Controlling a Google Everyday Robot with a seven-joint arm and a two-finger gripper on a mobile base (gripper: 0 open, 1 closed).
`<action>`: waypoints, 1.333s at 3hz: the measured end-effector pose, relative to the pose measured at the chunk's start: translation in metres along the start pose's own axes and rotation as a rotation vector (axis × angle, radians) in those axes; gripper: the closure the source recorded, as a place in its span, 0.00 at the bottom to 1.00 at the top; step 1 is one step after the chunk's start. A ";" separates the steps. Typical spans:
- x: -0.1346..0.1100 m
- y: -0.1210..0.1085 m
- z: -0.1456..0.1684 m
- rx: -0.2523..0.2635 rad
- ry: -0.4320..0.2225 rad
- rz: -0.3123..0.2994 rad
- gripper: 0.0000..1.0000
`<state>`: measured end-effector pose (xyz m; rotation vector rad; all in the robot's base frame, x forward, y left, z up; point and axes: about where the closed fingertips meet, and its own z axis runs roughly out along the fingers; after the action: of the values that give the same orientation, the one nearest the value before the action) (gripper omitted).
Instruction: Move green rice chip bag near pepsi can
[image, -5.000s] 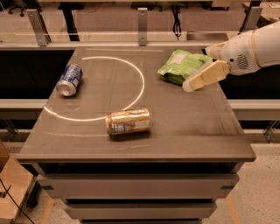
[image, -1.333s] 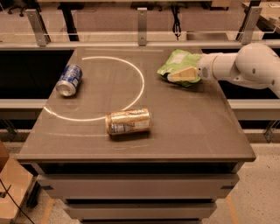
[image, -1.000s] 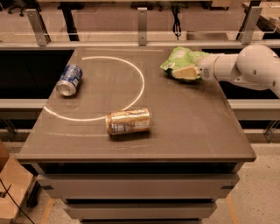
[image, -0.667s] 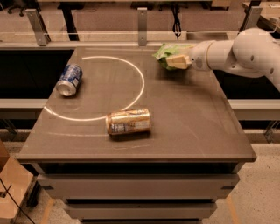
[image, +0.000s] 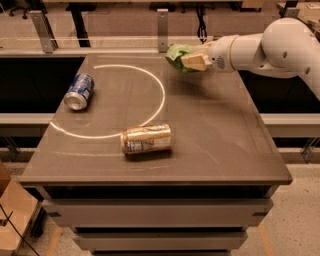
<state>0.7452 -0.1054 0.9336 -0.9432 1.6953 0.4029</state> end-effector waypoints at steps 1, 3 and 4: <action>-0.007 0.020 0.008 -0.045 -0.006 -0.033 1.00; -0.026 0.108 0.033 -0.232 -0.051 -0.106 1.00; -0.020 0.147 0.048 -0.312 -0.050 -0.102 0.81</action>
Offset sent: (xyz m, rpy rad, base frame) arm -0.0643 0.1048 0.0027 -0.0479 -0.0521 0.2915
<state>0.6666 0.0267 0.9072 -1.2308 1.5571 0.6298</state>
